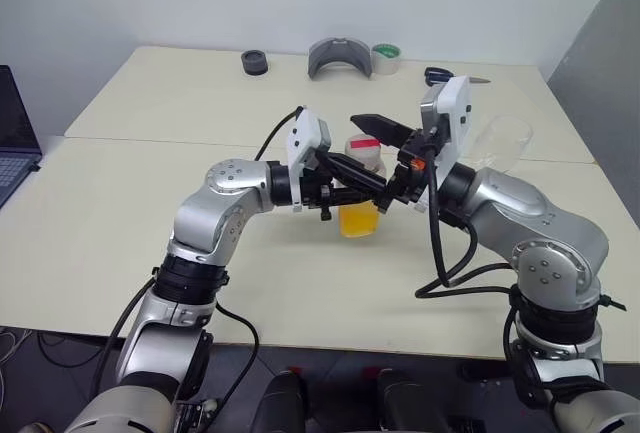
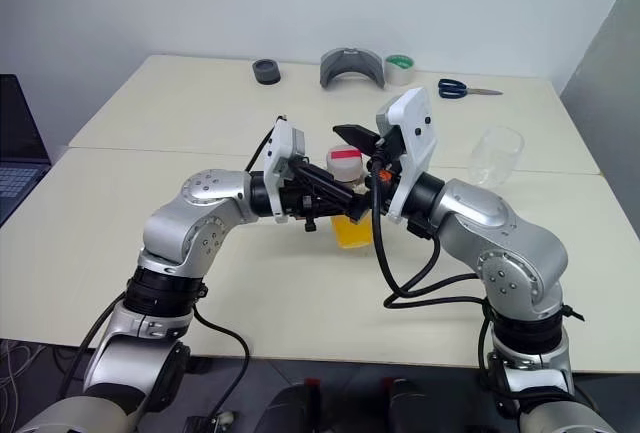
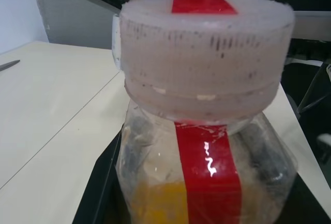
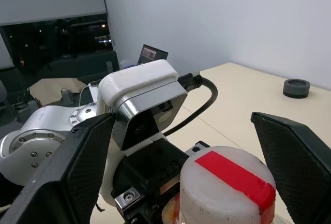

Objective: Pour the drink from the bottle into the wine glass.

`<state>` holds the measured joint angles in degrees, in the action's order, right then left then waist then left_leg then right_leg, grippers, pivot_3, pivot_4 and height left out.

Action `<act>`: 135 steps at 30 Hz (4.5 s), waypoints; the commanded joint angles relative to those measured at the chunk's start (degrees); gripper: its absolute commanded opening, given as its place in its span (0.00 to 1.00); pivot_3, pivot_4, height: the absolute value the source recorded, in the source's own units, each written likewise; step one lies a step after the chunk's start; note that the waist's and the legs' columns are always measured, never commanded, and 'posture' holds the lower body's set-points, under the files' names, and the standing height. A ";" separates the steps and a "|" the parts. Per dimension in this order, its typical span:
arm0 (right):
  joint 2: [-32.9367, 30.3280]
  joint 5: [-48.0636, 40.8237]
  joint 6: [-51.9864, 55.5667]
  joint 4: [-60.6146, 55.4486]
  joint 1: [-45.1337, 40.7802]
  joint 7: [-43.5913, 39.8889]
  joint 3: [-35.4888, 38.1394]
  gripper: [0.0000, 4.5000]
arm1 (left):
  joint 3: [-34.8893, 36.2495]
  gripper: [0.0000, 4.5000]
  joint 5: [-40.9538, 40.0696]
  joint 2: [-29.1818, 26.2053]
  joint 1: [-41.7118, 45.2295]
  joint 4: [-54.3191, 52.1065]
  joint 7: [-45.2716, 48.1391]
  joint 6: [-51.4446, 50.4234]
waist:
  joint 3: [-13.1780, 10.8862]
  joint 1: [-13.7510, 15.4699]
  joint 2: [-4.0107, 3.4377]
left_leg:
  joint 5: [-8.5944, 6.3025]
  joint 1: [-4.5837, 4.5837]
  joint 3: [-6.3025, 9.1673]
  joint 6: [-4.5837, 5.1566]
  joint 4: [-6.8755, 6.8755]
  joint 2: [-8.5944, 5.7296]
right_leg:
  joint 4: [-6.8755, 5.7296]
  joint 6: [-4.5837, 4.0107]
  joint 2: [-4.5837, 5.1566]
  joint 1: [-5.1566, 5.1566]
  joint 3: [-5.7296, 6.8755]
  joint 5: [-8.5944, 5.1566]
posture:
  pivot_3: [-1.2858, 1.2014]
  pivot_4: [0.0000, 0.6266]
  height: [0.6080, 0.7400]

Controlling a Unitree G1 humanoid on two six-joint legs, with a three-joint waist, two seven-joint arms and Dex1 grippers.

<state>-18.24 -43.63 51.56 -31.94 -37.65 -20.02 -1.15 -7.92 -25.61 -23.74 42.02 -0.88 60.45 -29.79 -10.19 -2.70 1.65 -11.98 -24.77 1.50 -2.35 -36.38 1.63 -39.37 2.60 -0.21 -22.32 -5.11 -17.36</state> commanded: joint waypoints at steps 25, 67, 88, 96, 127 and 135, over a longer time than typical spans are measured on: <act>-11.07 -1.59 -7.25 13.49 -7.83 -27.03 0.95 0.41 | -0.09 0.39 -3.98 -2.52 0.10 -8.28 4.69 -1.99 | -0.03 -0.15 -0.03 | 0.00 0.00 -0.04 0.01 -0.02 -0.05 | 0.03 0.00 -0.03 0.00 0.00 0.00 | 0.52 0.24 1.00; -0.85 -7.10 4.85 -7.98 0.82 6.50 3.86 0.99 | 1.35 0.39 -5.31 -4.11 0.35 -5.69 1.49 -1.84 | -0.14 -0.18 -0.15 | -0.01 -0.01 -0.01 0.01 -0.27 0.01 | -0.16 -0.01 -0.26 -0.02 -0.05 -0.02 | 0.52 0.24 1.00; -2.12 -6.28 -0.61 -1.00 -1.32 0.37 1.81 0.41 | 1.46 0.39 -5.07 -5.23 -0.33 -7.66 1.53 -2.85 | -0.15 -0.21 -0.16 | -0.01 -0.02 -0.01 0.01 -0.28 0.02 | -0.14 -0.01 -0.24 -0.01 -0.04 -0.01 | 0.52 0.24 1.00; -10.33 -8.31 -2.38 3.46 -3.67 -14.58 2.47 0.41 | 2.37 0.39 -6.78 -6.92 -1.55 -10.91 2.59 -4.35 | -0.17 -0.20 -0.18 | -0.01 -0.02 -0.03 0.02 -0.28 0.01 | -0.11 0.00 -0.23 -0.01 -0.06 -0.01 | 0.52 0.24 1.00; -8.04 -10.20 4.71 -7.99 2.22 -4.71 9.16 1.00 | 5.28 0.39 -9.38 -7.12 -1.63 -9.74 -2.01 -6.18 | -0.33 -0.51 -0.28 | -0.01 -0.01 0.04 0.01 -0.29 0.02 | -0.20 0.01 -0.28 -0.03 -0.08 -0.01 | 0.52 0.24 1.00; -3.24 -2.06 0.67 -4.97 -1.76 3.21 3.20 1.00 | 3.93 0.39 -8.27 -6.49 -0.32 -8.06 -0.14 -4.56 | -0.34 -0.46 -0.28 | -0.01 -0.03 -0.03 0.01 -0.28 0.02 | -0.12 0.00 -0.30 -0.02 -0.09 -0.01 | 0.52 0.24 1.00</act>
<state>-21.80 -47.47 54.45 -36.60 -37.89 -17.64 2.03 -4.64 -33.73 -30.06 40.38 -7.41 59.68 -35.71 -10.52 -3.16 1.36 -11.99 -24.81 1.48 -2.34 -36.66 1.66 -39.48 2.60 -0.50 -22.34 -5.21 -17.38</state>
